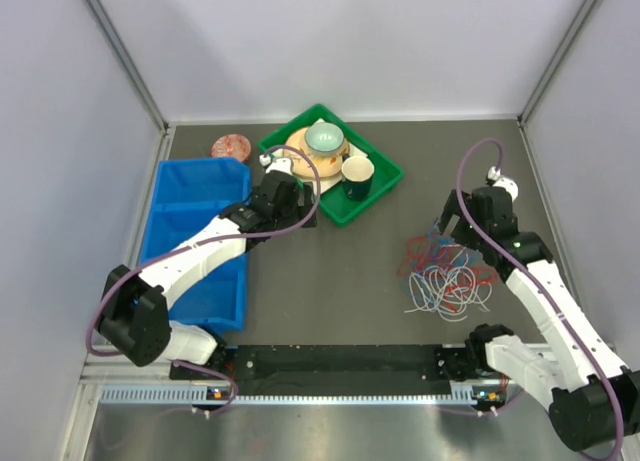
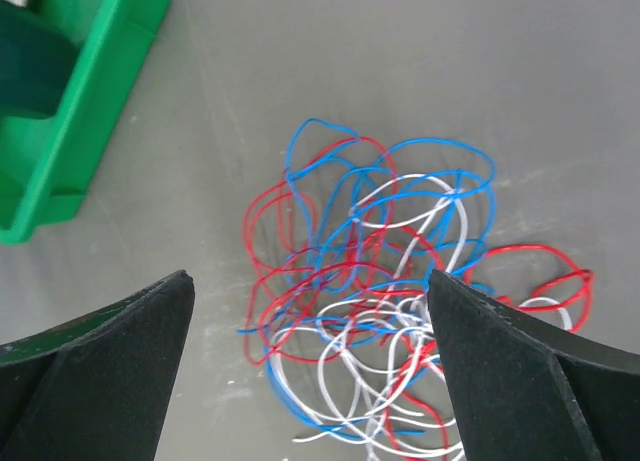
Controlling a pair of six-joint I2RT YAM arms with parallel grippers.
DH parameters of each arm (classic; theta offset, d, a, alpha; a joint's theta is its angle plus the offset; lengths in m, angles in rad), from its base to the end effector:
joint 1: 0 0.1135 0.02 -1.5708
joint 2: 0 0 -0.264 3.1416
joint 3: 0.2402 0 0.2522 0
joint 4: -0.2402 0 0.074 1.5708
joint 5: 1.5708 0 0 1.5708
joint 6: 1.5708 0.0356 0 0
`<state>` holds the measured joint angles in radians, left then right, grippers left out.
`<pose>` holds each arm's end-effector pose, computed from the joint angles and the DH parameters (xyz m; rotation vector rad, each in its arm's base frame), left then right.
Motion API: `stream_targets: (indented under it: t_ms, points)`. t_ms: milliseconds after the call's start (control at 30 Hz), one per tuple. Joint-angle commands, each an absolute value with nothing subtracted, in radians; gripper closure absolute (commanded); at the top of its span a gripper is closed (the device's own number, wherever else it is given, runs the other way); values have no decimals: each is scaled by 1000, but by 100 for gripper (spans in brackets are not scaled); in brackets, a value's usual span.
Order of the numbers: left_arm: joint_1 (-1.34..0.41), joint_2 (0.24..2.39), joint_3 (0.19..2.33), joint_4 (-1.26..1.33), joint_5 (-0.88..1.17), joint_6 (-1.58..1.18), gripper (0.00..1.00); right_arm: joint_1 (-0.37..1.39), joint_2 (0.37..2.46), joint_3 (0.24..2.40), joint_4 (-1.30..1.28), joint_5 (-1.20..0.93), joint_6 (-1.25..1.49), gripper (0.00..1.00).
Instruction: Untangle the cables
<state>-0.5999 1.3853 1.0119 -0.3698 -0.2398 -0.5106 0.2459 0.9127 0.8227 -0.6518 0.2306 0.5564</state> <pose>0.2534 -0.1631 0.2660 -0.0189 2.3060 -0.2974 0.1843 0.0379 0.2867 0.4694 2.2445 0.1493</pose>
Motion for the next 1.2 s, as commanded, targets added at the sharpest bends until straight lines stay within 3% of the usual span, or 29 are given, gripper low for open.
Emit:
stream_targets:
  t_ms: [0, 233, 533, 933, 967, 1100, 1167]
  points:
    - [-597, 1376, 1009, -319, -224, -541, 1, 271, 877, 802, -614, 164, 649, 2]
    - [-598, 1471, 1091, -395, -103, -506, 1, 322, 937, 727, -560, 146, 735, 9]
    - [-600, 1499, 1124, -449, -98, -495, 1, 345, 1012, 710, -494, 179, 741, 47]
    - [-600, 1490, 1111, -445, -106, -497, 1, 345, 1094, 709, -447, 164, 772, 51]
    - [-600, 1489, 1111, -445, -107, -495, 1, 348, 1095, 707, -442, 163, 775, 57]
    - [-600, 1483, 1109, -446, -117, -494, 1, 353, 1112, 721, -431, 160, 773, 100]
    - [-598, 1477, 1108, -445, -120, -494, 1, 354, 1108, 750, -439, 155, 767, 100]
